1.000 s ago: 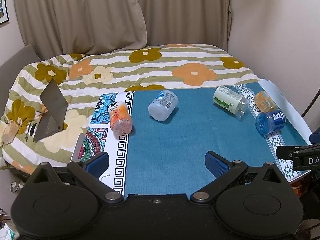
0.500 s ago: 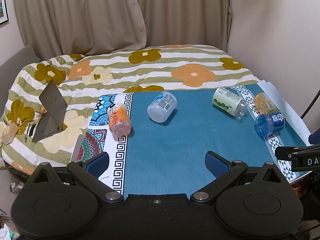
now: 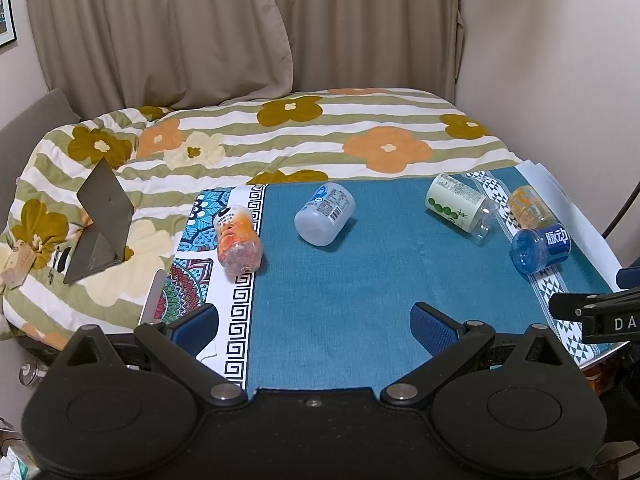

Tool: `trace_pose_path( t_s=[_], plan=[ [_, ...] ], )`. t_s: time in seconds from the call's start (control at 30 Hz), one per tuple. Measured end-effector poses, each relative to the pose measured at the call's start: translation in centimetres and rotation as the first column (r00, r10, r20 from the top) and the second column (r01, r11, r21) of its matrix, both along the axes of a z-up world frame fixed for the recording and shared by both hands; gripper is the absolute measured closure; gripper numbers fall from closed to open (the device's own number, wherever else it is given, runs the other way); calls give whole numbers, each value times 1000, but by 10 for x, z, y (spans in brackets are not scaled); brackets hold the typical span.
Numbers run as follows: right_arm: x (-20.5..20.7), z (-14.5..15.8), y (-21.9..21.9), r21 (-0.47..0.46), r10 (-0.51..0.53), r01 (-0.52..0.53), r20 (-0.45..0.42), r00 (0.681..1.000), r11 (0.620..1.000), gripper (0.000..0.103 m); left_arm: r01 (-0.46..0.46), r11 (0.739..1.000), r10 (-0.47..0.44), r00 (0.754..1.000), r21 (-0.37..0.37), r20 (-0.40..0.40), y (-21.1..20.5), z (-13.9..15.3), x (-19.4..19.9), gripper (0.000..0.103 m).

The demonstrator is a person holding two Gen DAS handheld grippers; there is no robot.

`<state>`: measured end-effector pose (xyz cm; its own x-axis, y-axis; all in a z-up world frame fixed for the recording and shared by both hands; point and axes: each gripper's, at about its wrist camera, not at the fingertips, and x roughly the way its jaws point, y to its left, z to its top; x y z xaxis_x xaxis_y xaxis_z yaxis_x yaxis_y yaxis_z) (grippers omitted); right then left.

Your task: Flip cup upright

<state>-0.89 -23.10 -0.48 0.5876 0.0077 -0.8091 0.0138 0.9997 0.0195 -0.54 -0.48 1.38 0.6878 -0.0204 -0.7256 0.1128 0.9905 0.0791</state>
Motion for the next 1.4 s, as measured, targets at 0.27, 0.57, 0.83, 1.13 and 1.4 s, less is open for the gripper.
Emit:
trace_pose_path(
  t_s=[0.27,0.57,0.83,1.13,1.4],
  plan=[
    [1,0,0,0,0,0,0,1000,1000,0,1,1000,-1,1000,-3,-6,-2,-1,3,0],
    [1,1,-1,1,1,-1,1,1000,1000,0,4,1000,-4,1000,-6,-6,-3,0,4,0],
    [6,7,0,3,12,-12,18,1000,1000,0,13,1000,-13,1000,-9,-5,-6,8,8,0],
    [42,5,-14,-31,133,-132,34,990,991,0,-21,999,20,999,-30,-33,-14,8,26,0],
    [125,-20,-38,-51,301,-302,-25,953,952,0,-107,994,104,992,-37,-71,-25,-7,49,0]
  ],
)
